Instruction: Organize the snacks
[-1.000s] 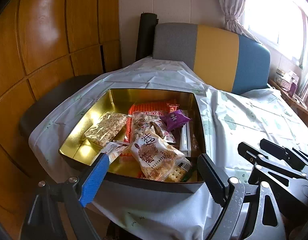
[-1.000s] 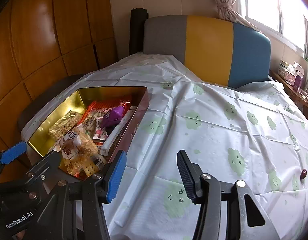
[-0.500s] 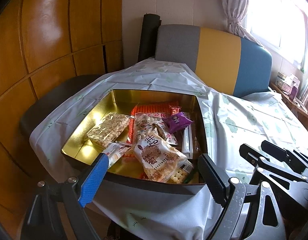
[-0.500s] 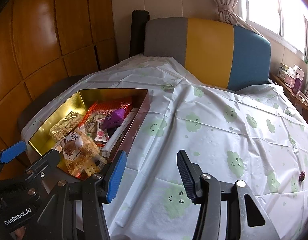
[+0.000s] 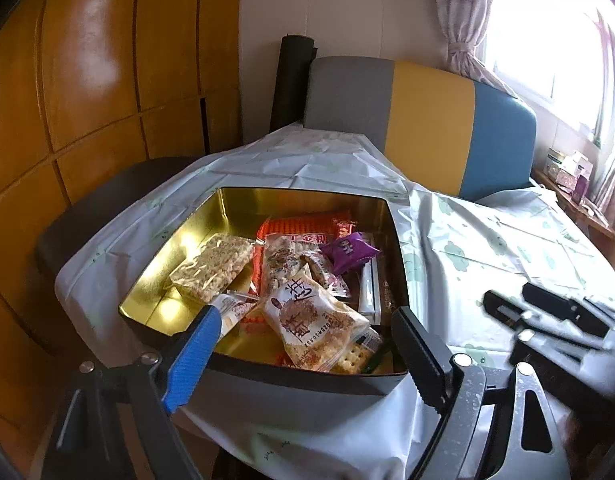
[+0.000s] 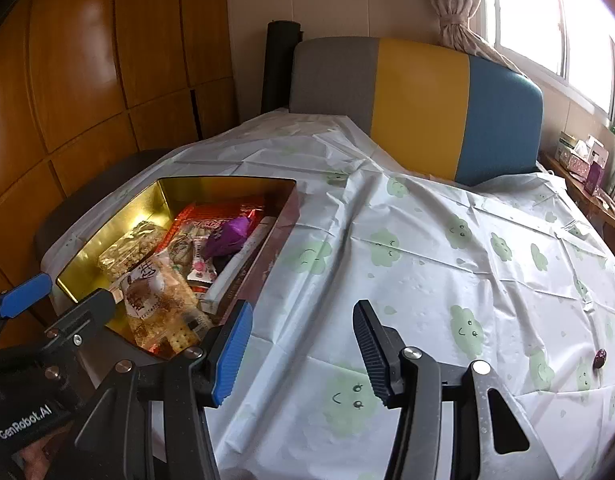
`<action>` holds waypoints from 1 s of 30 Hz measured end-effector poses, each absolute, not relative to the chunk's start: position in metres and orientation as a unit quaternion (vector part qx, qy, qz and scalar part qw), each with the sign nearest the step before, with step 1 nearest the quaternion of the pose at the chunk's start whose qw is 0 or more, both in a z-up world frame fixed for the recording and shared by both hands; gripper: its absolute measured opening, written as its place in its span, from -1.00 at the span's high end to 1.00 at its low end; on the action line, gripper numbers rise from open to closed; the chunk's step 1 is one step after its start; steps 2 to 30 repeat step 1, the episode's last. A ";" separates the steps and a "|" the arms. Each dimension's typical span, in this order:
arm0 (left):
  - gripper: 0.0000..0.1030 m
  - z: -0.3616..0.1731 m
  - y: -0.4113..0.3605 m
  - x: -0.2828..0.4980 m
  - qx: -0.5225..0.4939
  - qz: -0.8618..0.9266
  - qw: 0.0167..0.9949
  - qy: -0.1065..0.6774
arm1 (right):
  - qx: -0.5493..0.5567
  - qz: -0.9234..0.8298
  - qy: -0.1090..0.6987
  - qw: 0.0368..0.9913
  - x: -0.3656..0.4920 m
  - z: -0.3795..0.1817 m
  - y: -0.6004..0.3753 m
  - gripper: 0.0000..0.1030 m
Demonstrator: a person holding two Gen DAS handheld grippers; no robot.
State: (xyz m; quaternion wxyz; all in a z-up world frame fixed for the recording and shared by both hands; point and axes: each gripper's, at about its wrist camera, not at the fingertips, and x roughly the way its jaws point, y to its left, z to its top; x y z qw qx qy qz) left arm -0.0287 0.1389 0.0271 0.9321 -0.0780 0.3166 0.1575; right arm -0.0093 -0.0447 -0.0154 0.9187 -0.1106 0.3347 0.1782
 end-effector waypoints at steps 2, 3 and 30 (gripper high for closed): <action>-0.69 0.027 0.139 -0.028 -0.078 0.154 0.932 0.318 | -0.106 0.178 0.339 0.918 -0.005 -0.014 -0.051 -0.04; -0.69 0.027 0.139 -0.028 -0.078 0.154 0.932 0.318 | -0.106 0.178 0.339 0.918 -0.005 -0.014 -0.051 -0.04; -0.69 0.027 0.139 -0.028 -0.078 0.154 0.932 0.318 | -0.106 0.178 0.339 0.918 -0.005 -0.014 -0.051 -0.04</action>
